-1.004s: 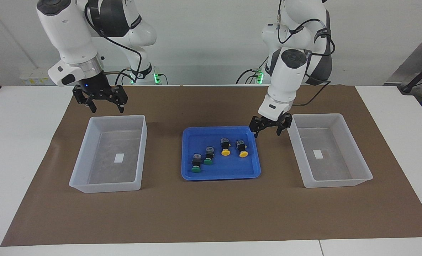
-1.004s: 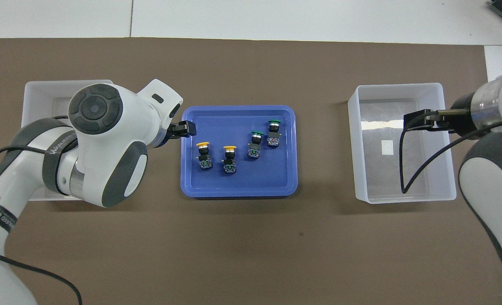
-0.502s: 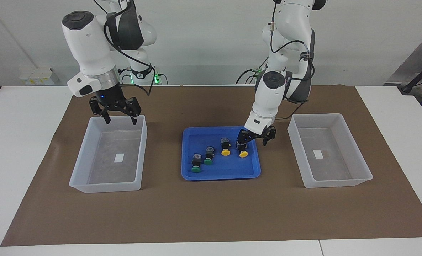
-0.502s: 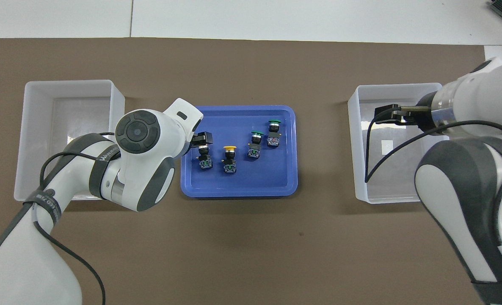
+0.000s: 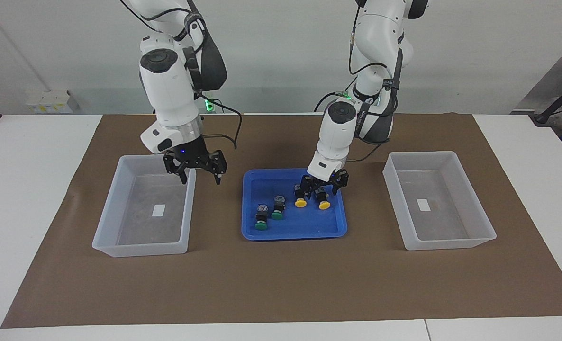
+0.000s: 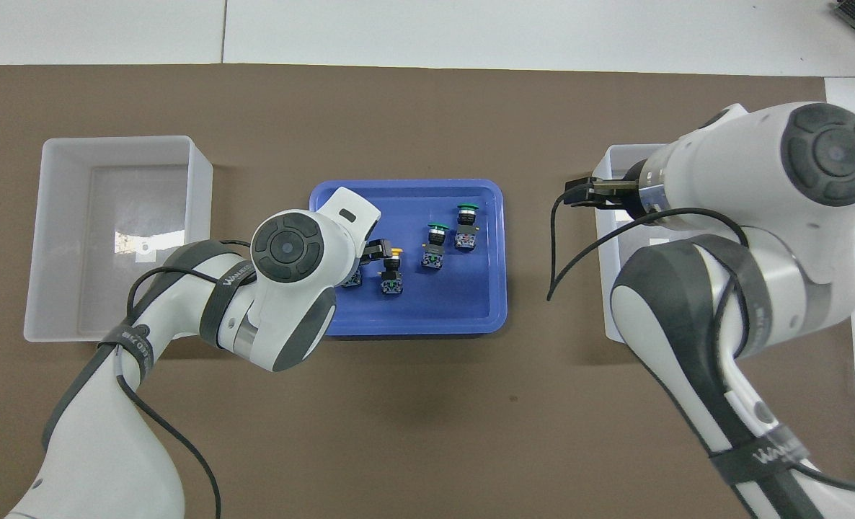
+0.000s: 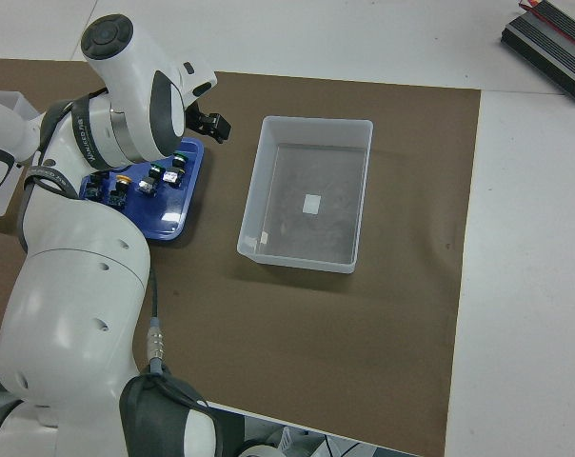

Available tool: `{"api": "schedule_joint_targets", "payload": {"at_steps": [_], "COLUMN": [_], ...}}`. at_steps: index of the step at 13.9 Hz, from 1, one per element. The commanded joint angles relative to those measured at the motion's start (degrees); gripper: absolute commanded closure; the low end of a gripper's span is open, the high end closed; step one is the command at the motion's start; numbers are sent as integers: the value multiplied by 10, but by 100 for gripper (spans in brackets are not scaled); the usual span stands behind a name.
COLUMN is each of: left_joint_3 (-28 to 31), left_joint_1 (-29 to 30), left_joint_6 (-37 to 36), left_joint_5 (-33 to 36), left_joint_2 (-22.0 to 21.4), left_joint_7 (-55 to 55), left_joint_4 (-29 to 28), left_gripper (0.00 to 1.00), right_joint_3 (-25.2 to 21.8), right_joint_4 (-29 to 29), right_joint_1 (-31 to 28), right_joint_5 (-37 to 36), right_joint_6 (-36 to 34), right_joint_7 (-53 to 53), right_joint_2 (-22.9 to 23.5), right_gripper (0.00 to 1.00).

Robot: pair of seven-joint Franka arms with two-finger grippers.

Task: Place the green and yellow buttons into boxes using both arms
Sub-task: 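Grasp a green button with the right gripper while the left gripper holds yellow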

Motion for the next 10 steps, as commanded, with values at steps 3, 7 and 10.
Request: {"api": "schedule_joint_targets", "payload": {"at_steps": [3, 7, 10], "left_joint_3": [7, 7, 7], "left_joint_1": [-6, -6, -6], "left_joint_6": [42, 43, 53], "left_joint_5": [2, 2, 2], "left_joint_2": [18, 22, 23], "left_joint_7": [-6, -6, -6], "left_joint_4": [-9, -10, -14], "left_gripper": [17, 29, 39], "right_joint_3": [-1, -2, -1], "right_joint_4": [4, 2, 2], "right_joint_1": [28, 68, 75], "right_joint_5": [3, -41, -56], "right_joint_6": [80, 107, 108], "right_joint_7": [53, 114, 117], "right_joint_2": [44, 78, 79], "right_gripper": [0, 0, 0]}}
